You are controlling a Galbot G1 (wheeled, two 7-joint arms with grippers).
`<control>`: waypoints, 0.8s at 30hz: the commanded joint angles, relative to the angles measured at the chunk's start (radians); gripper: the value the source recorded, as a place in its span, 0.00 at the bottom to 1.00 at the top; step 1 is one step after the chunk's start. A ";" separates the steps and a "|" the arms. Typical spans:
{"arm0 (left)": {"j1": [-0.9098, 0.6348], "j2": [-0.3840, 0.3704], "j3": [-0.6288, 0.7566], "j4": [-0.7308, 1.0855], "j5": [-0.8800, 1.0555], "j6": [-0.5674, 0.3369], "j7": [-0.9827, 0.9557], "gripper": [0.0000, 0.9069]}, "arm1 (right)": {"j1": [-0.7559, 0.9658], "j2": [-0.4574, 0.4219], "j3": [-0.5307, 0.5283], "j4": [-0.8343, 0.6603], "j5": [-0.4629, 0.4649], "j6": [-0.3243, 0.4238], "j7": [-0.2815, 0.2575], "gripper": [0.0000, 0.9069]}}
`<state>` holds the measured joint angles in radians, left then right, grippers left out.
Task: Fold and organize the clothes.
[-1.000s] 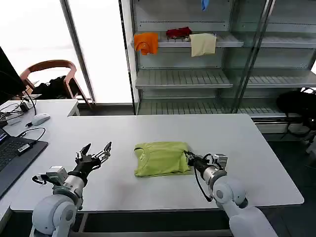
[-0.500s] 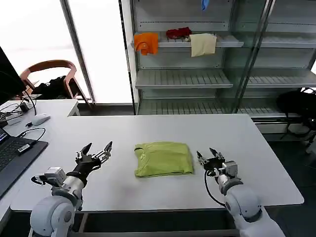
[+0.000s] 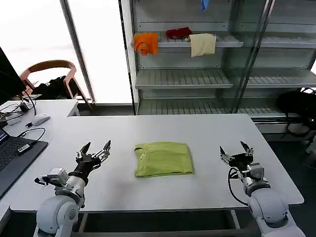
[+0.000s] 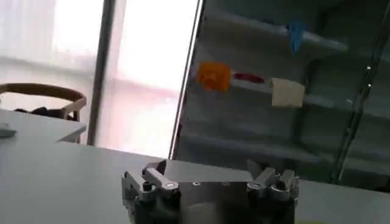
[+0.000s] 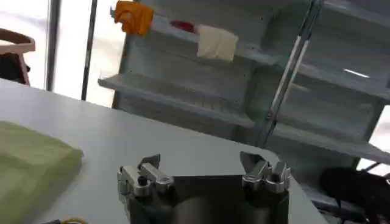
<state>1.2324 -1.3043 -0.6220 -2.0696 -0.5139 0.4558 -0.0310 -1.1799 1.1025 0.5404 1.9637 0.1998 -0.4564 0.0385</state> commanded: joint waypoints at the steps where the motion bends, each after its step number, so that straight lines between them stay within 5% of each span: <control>1: 0.000 -0.002 0.013 0.041 0.064 -0.076 0.004 1.00 | -0.032 -0.005 0.083 0.014 -0.038 0.049 -0.020 1.00; 12: -0.002 0.010 0.025 0.075 0.151 -0.136 -0.050 1.00 | -0.034 -0.011 0.117 0.026 0.007 0.022 -0.094 1.00; 24: -0.004 0.030 0.017 0.087 0.158 -0.142 -0.058 1.00 | -0.006 0.016 0.093 0.009 0.024 0.015 -0.114 1.00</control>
<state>1.2280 -1.2777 -0.6038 -2.0000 -0.3837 0.3381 -0.0749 -1.1949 1.1087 0.6331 1.9780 0.2081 -0.4396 -0.0505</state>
